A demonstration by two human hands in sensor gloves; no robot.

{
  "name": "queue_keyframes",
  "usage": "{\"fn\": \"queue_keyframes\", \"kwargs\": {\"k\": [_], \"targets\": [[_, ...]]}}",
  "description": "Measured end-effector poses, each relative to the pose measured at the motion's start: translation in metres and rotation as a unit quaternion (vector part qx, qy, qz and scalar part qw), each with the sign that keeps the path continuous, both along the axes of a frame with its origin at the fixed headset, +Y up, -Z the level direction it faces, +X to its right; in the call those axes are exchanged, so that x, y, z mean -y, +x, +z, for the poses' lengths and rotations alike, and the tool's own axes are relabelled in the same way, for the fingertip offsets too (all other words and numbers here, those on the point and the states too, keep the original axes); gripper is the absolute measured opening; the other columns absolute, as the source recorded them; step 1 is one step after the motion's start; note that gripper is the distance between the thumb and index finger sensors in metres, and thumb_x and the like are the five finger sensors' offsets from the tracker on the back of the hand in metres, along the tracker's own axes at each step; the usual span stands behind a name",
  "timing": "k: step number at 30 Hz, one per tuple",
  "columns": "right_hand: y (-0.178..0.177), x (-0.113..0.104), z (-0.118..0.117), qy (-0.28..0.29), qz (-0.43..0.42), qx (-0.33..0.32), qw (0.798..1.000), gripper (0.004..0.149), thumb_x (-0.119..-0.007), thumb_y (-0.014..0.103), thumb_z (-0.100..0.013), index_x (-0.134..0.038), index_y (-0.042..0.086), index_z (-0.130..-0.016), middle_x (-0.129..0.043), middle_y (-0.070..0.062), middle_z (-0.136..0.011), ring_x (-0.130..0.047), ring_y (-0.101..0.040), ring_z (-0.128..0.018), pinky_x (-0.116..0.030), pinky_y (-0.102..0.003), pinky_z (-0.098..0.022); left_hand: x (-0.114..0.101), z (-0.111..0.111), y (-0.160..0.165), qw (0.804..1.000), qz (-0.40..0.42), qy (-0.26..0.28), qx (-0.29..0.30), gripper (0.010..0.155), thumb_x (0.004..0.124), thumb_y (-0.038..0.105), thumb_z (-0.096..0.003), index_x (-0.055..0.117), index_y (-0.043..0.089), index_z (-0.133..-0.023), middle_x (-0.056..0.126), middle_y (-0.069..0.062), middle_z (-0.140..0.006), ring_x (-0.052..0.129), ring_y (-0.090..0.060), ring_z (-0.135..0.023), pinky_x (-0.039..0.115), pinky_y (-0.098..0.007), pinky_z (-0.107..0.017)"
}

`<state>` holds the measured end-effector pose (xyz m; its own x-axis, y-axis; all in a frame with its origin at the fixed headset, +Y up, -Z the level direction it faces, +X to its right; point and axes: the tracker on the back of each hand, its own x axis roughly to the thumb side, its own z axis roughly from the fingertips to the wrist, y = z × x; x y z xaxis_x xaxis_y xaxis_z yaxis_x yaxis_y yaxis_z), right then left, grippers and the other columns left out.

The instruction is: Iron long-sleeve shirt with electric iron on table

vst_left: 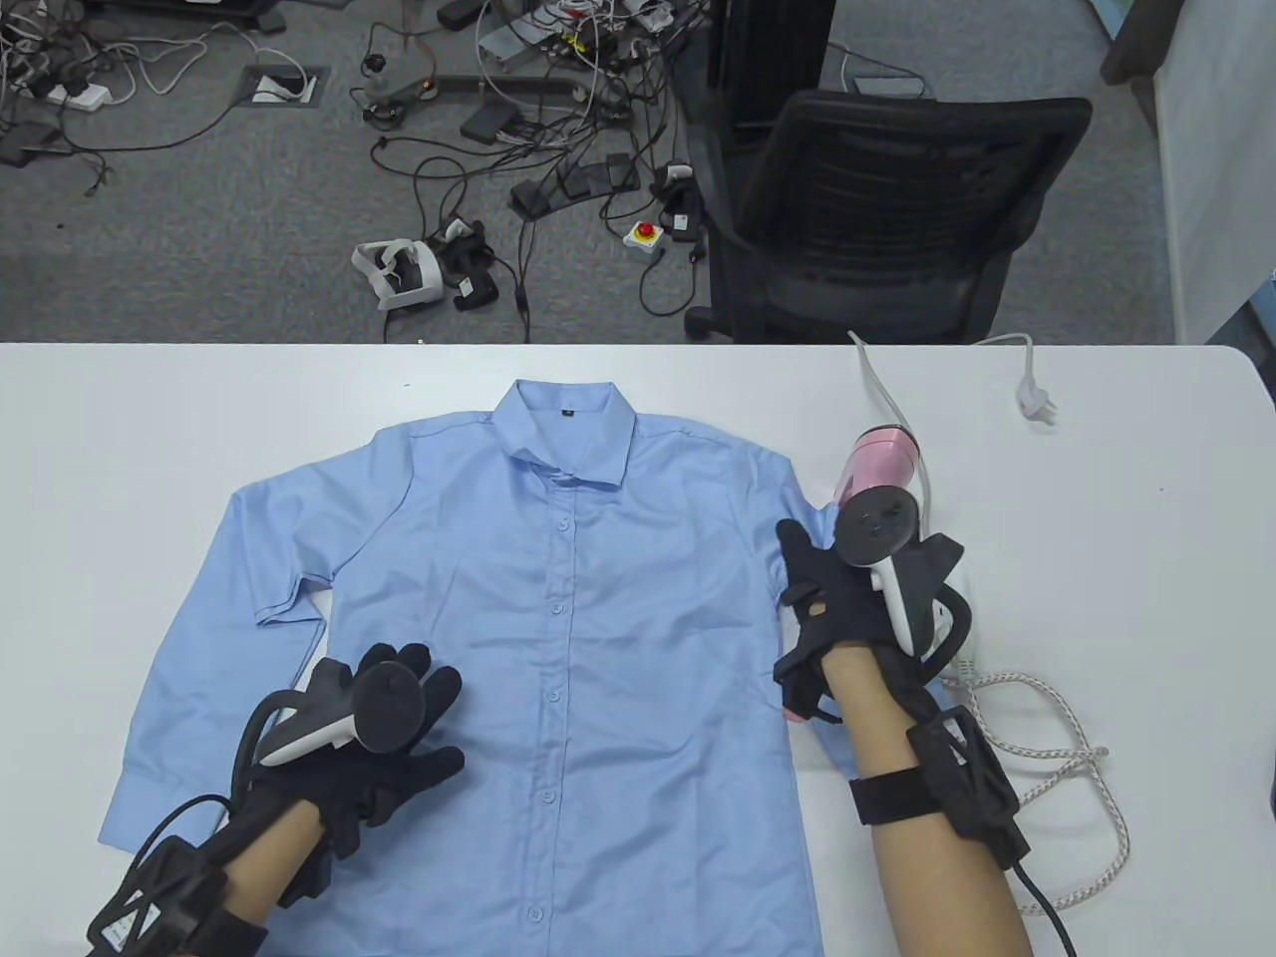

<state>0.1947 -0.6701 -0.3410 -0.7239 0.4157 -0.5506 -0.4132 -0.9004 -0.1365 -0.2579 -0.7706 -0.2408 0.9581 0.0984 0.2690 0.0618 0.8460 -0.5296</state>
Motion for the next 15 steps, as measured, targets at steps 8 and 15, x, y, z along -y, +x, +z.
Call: {"fn": "queue_keyframes", "kwargs": {"k": [8, 15], "targets": [[0.025, 0.057, -0.024, 0.014, -0.082, 0.101, 0.991, 0.087, -0.063, 0.072, -0.030, -0.036, 0.017, -0.092, -0.040, -0.011, -0.089, -0.064, -0.033, -0.080, -0.073, -0.044, -0.053, 0.008, 0.001, -0.001, 0.999, -0.016, 0.033, 0.023, 0.077, 0.054, 0.073, -0.0459, 0.018, 0.042, -0.107, 0.005, 0.001, -0.120, 0.008, -0.031, -0.110, 0.007, -0.066, -0.071], [0.029, 0.065, -0.045, -0.002, -0.121, 0.125, 0.985, 0.076, -0.067, 0.069, -0.031, -0.050, 0.022, -0.088, -0.052, -0.007, -0.086, -0.072, -0.032, -0.075, -0.076, -0.043, -0.051, 0.009, 0.001, 0.000, 0.999, -0.019, 0.032, 0.030, 0.079, 0.057, 0.073, -0.0452, 0.018, 0.042, -0.106, 0.004, 0.000, -0.120, 0.008, -0.033, -0.110, 0.007, -0.066, -0.071]]}}
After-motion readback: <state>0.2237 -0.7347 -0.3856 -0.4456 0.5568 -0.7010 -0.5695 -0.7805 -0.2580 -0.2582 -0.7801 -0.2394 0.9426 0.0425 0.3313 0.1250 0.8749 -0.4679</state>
